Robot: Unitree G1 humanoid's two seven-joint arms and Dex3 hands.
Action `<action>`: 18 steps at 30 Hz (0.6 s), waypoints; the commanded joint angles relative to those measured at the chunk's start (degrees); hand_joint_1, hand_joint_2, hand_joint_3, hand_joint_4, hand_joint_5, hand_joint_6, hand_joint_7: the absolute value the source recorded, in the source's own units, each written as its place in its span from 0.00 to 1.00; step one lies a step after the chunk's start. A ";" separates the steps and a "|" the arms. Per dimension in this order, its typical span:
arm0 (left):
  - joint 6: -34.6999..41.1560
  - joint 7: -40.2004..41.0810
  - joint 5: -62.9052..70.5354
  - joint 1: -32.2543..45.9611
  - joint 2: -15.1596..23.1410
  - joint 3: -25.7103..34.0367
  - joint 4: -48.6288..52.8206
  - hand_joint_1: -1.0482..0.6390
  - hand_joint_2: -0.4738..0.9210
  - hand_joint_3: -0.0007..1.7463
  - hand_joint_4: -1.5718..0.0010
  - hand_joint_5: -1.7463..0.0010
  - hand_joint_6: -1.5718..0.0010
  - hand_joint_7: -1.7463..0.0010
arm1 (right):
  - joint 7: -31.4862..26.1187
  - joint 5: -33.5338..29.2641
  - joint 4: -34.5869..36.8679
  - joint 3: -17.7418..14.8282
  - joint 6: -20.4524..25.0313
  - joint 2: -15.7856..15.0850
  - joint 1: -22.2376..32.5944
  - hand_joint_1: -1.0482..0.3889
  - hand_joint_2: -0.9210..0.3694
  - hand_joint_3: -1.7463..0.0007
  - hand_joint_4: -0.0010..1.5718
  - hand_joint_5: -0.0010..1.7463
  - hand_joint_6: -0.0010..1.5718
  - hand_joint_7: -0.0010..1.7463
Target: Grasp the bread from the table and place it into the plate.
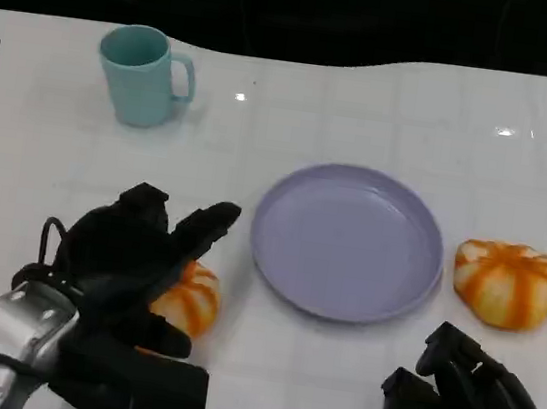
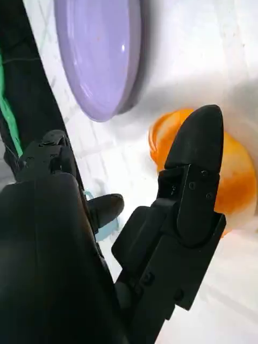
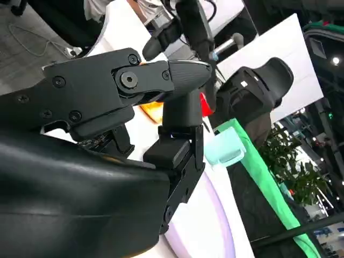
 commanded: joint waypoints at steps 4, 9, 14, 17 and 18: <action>3.72 -0.98 -0.30 -3.97 -0.01 -3.79 6.79 0.00 1.00 0.11 1.00 0.18 1.00 0.90 | -0.22 0.39 -0.84 -0.24 0.18 -0.83 0.45 0.34 0.00 0.87 0.49 0.98 0.43 0.84; 4.67 -1.31 -1.62 -7.19 -0.76 -6.11 13.47 0.00 1.00 0.06 1.00 0.14 1.00 0.71 | -0.81 0.38 -1.81 -0.06 1.18 -0.95 0.89 0.34 0.00 0.87 0.49 0.98 0.43 0.84; 5.19 -2.22 -3.21 -10.80 -1.66 -8.49 21.01 0.00 1.00 0.04 1.00 0.09 1.00 0.58 | -1.13 0.06 -2.45 0.08 1.14 -1.03 1.19 0.34 0.00 0.87 0.49 0.99 0.43 0.84; 5.54 -2.06 -4.26 -12.55 -2.38 -9.70 25.30 0.00 1.00 0.04 1.00 0.08 1.00 0.49 | -1.06 0.28 -2.66 0.05 1.45 -1.05 1.27 0.34 0.00 0.87 0.49 0.99 0.43 0.84; 5.67 -1.99 -4.59 -13.18 -2.68 -10.10 26.98 0.00 1.00 0.03 1.00 0.09 1.00 0.47 | -1.06 0.28 -2.65 0.03 1.34 -0.99 1.29 0.34 0.00 0.87 0.48 0.99 0.43 0.84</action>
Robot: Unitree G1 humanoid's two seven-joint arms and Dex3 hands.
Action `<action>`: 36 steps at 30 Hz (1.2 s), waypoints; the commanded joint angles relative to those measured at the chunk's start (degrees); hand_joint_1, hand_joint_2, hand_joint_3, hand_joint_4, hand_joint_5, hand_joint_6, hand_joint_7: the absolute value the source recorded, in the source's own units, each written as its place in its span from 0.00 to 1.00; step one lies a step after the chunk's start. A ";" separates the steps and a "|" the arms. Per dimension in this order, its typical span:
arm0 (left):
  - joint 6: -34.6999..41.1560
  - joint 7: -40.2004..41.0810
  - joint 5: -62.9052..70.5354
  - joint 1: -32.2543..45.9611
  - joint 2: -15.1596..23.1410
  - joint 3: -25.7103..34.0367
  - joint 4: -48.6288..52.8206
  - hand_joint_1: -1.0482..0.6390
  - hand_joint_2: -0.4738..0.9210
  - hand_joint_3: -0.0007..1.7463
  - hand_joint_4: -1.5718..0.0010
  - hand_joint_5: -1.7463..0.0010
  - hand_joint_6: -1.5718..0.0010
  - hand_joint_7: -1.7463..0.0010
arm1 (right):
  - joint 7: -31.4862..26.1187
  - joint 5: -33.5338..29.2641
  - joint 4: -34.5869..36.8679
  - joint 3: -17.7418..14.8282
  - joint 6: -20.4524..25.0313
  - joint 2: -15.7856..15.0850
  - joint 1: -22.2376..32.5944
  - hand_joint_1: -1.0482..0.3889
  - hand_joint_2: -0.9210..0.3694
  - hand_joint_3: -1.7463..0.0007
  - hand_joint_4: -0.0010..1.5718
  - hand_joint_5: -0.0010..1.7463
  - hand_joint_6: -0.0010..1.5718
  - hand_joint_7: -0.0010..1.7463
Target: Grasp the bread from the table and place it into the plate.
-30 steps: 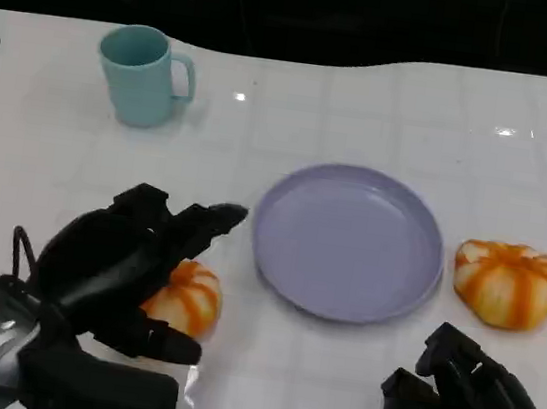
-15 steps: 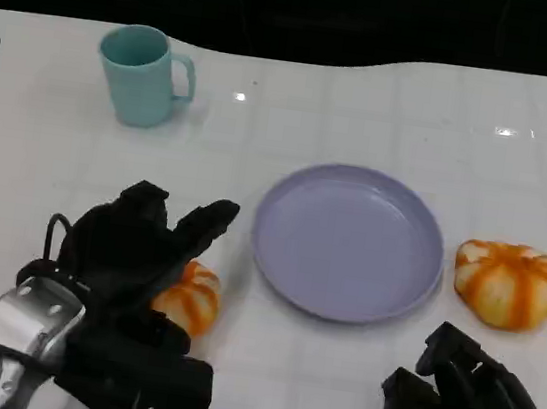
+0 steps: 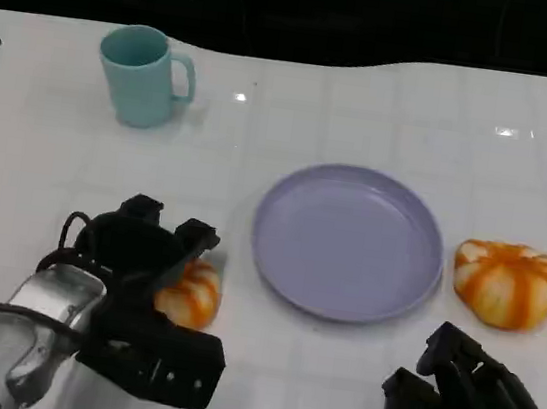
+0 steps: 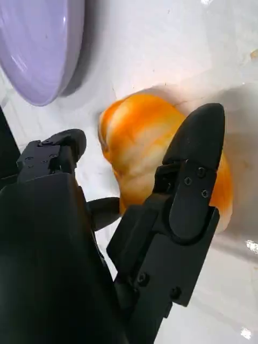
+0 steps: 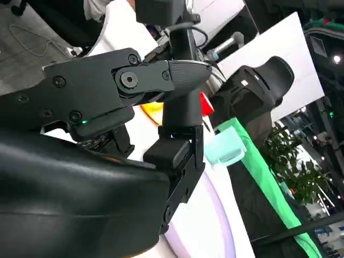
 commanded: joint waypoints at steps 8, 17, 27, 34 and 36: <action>-1.43 4.25 -3.70 -4.52 -1.63 -3.82 17.07 0.00 0.98 0.01 1.00 0.07 1.00 0.30 | -0.44 0.45 -1.16 -0.12 0.40 -0.84 0.74 0.33 0.00 0.87 0.49 0.99 0.43 0.85; -10.99 28.43 -4.77 -6.80 -2.98 -6.16 31.80 0.00 0.45 0.99 0.04 0.21 0.16 0.39 | -0.67 0.50 -1.35 -0.11 0.38 -0.71 0.87 0.33 0.00 0.87 0.49 0.99 0.43 0.85; -17.28 53.02 -2.69 -9.17 -4.35 -11.91 44.19 0.02 0.85 1.00 0.00 0.00 0.08 0.00 | -0.79 0.40 -1.54 -0.10 0.05 -0.71 0.90 0.33 0.00 0.87 0.49 0.99 0.42 0.86; -18.15 54.78 -3.67 -9.64 -4.46 -12.48 45.01 0.02 0.86 1.00 0.00 0.00 0.04 0.00 | -1.12 0.50 -1.82 -0.21 0.25 -0.76 0.92 0.34 0.00 0.87 0.49 0.99 0.42 0.86; -18.71 56.10 -4.08 -9.60 -4.42 -12.31 44.94 0.02 0.86 1.00 0.00 0.00 0.07 0.00 | -1.04 0.57 -1.77 -0.20 0.29 -0.81 0.88 0.34 0.00 0.87 0.49 0.99 0.42 0.86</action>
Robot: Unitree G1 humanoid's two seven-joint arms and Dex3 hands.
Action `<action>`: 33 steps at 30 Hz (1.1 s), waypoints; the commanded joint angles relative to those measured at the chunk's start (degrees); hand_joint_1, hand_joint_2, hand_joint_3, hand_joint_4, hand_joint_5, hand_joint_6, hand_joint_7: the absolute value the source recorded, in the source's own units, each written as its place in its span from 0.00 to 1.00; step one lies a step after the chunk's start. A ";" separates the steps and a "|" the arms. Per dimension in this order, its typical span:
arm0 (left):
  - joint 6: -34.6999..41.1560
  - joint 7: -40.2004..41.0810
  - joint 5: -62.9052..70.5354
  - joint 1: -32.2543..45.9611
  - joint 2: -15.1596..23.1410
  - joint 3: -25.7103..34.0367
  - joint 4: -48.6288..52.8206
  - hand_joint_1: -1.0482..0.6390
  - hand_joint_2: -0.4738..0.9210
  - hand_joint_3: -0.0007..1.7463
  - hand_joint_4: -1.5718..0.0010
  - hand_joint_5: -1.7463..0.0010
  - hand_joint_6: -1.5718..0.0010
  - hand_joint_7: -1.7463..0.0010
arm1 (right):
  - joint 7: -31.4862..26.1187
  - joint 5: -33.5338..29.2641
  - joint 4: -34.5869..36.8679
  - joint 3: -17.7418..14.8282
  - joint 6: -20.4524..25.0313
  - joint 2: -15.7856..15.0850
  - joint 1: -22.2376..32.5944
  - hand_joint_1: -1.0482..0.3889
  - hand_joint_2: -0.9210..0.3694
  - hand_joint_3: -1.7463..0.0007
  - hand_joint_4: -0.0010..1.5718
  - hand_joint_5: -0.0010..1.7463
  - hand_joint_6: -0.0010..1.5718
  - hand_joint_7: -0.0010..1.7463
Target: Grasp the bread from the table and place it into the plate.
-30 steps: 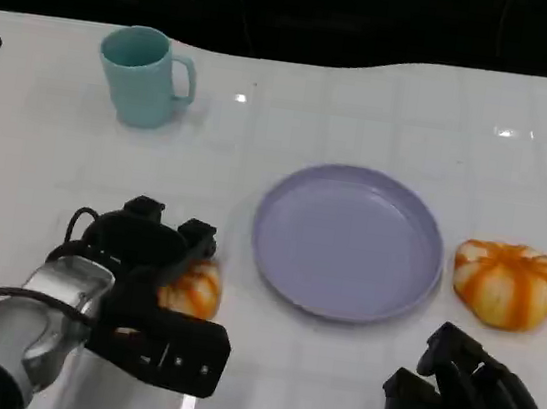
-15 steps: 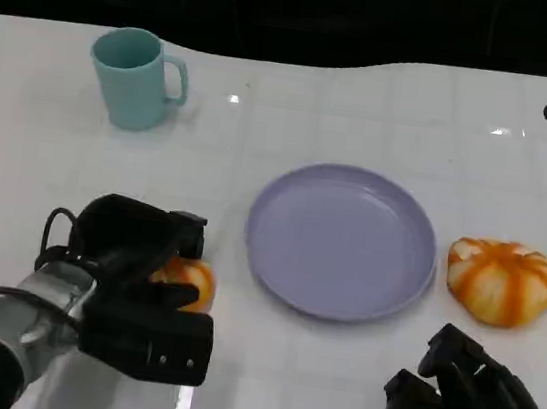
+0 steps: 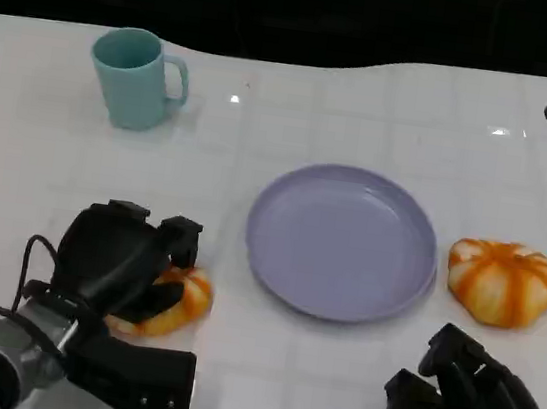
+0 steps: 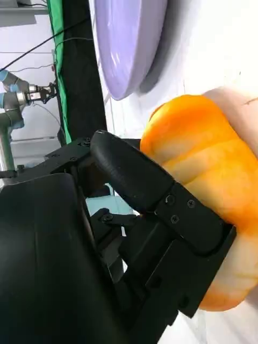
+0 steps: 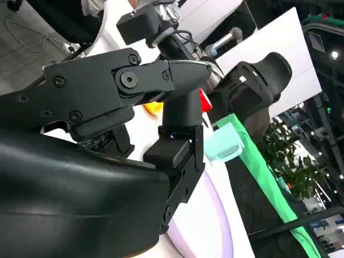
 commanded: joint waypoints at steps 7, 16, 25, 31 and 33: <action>-3.55 7.42 -2.01 2.44 0.48 1.21 0.84 0.06 0.90 1.00 0.00 0.00 0.00 0.00 | -0.10 0.77 -1.07 -0.27 0.72 -0.89 0.34 0.33 0.00 0.88 0.49 1.00 0.42 0.86; -8.62 10.72 -6.34 0.90 1.53 6.80 -5.60 0.10 0.94 0.99 0.00 0.00 0.00 0.00 | -0.26 0.68 -1.19 -0.45 1.36 -1.01 0.38 0.33 0.00 0.88 0.49 0.99 0.43 0.85; -9.69 9.30 -7.16 0.64 2.85 10.33 -11.11 0.12 0.86 0.99 0.00 0.00 0.12 0.00 | -0.69 0.58 -1.33 -0.43 1.49 -0.91 0.42 0.33 0.00 0.87 0.49 1.00 0.43 0.85; -9.59 9.71 -6.85 -0.22 3.01 11.58 -13.47 0.12 0.84 0.97 0.00 0.00 0.15 0.00 | -0.44 0.52 -1.08 -0.45 1.23 -1.03 0.35 0.33 0.00 0.87 0.49 0.99 0.43 0.85; -9.33 10.01 -6.66 -0.75 2.82 11.92 -14.21 0.11 0.86 0.96 0.00 0.00 0.18 0.00 | -0.34 0.48 -0.71 -0.53 1.01 -1.06 0.20 0.33 0.00 0.87 0.49 0.99 0.43 0.85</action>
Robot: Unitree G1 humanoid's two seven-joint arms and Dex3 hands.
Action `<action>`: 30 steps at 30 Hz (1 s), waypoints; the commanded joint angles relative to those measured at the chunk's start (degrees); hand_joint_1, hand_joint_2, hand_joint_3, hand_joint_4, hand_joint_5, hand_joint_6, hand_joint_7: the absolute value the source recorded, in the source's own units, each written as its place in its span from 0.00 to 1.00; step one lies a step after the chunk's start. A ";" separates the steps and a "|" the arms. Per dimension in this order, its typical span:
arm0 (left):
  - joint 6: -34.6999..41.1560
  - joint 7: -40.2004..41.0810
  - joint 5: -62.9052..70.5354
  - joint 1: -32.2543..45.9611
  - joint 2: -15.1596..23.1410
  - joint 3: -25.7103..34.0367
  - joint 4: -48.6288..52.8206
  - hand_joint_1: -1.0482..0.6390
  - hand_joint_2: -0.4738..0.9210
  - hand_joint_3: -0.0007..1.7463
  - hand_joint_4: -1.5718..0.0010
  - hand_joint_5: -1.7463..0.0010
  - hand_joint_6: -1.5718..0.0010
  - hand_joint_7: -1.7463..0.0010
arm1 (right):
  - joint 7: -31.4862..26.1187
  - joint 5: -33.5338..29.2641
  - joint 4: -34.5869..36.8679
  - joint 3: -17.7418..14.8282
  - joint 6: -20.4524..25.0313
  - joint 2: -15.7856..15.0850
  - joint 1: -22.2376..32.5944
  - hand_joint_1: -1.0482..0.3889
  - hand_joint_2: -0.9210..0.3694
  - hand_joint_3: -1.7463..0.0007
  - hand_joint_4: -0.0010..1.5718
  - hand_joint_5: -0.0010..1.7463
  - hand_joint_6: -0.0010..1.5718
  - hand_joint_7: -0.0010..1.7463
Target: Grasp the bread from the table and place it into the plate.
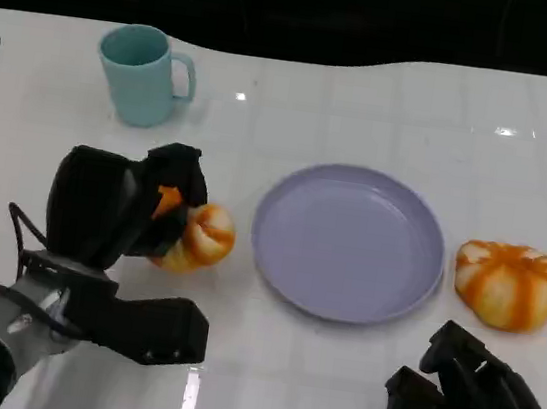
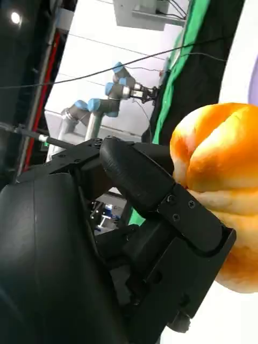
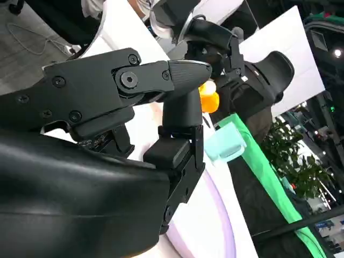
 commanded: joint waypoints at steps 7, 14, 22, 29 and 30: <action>0.18 -1.68 -0.20 -6.42 -1.38 0.96 -0.19 0.12 0.86 0.94 0.00 0.00 0.21 0.00 | 0.60 0.05 1.54 -0.37 -2.18 -0.88 -0.29 0.33 0.00 0.87 0.49 0.99 0.42 0.85; -0.69 -2.61 0.46 -10.78 -5.39 -0.62 4.28 0.12 0.90 0.83 0.00 0.00 0.24 0.00 | 1.22 0.64 2.02 -0.48 -2.06 -0.72 -0.41 0.34 0.00 0.87 0.49 0.99 0.42 0.85; -0.18 -3.89 0.72 -14.32 -10.74 -2.56 8.34 0.09 0.94 0.77 0.00 0.00 0.27 0.00 | 1.21 0.33 2.43 -0.47 -2.44 -0.78 -0.69 0.34 0.00 0.86 0.49 0.99 0.42 0.85; 0.78 -9.08 0.10 -16.33 -15.32 -3.86 11.65 0.08 1.00 0.68 0.01 0.00 0.26 0.00 | 1.11 0.05 2.53 -0.29 -3.02 -0.65 -0.65 0.33 0.00 0.86 0.49 1.00 0.42 0.86; 1.06 -10.30 -0.07 -16.53 -15.95 -3.91 12.14 0.07 0.99 0.68 0.01 0.00 0.26 0.00 | 1.12 0.07 2.53 -0.27 -3.01 -0.63 -0.62 0.33 0.00 0.86 0.49 1.00 0.42 0.86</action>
